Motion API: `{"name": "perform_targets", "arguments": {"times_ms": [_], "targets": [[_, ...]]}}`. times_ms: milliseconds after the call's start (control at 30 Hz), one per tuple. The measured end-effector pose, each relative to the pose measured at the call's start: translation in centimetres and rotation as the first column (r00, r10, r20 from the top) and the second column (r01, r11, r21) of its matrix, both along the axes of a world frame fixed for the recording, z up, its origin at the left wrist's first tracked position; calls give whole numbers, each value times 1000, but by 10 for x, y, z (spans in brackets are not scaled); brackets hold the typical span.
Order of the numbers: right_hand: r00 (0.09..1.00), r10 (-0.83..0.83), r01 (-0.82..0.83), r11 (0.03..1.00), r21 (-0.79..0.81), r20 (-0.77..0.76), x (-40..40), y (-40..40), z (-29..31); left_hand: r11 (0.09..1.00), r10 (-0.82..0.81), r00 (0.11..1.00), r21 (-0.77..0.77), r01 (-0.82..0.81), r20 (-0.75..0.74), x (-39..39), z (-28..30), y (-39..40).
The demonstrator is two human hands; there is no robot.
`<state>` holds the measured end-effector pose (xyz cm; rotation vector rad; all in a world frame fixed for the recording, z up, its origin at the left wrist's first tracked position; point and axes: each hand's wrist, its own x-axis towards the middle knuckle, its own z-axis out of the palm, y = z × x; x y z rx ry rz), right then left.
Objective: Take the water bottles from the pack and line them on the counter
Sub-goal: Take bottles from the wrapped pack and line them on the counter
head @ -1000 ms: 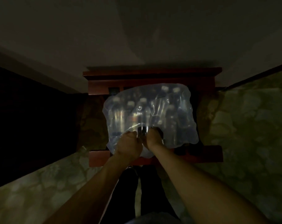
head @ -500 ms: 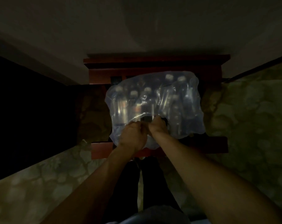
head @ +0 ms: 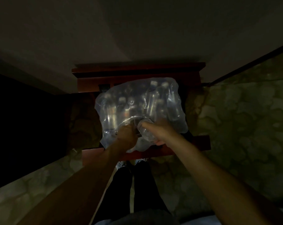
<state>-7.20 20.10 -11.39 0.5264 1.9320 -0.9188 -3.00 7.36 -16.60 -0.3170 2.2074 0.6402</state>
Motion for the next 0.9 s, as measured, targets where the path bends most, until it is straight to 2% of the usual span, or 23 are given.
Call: {"name": "perform_targets", "arguments": {"times_ms": [133,267,367,433,533,667,800,900], "targets": [[961,265,-258,962,87,-81,-16,11,30,1000,1,1000,22,-1,13,-1,-9,7],[803,568,-506,810,296,-183,-29,5,60,976,213,976,60,-211,-43,-6,-16,10],[672,701,-601,705,376,-240,-30,3,79,959,271,962,94,-268,-20,-8,-25,12],[590,762,-629,641,440,-268,-32,7,89,969,245,969,37,-244,-26,-7,-33,15],[521,793,-619,606,499,-317,-33,17,102,977,178,982,-109,-184,-68,-6,-42,20],[482,771,-591,637,495,-417,-33,33,115,924,289,955,-279,-262,61,-3,-50,15],[520,709,-587,702,403,-476,-36,40,116,914,279,959,-319,-249,51,-2,-58,9],[518,696,-571,714,405,-497,-30,43,110,914,279,957,-328,-238,82,-3,-60,10]]}}
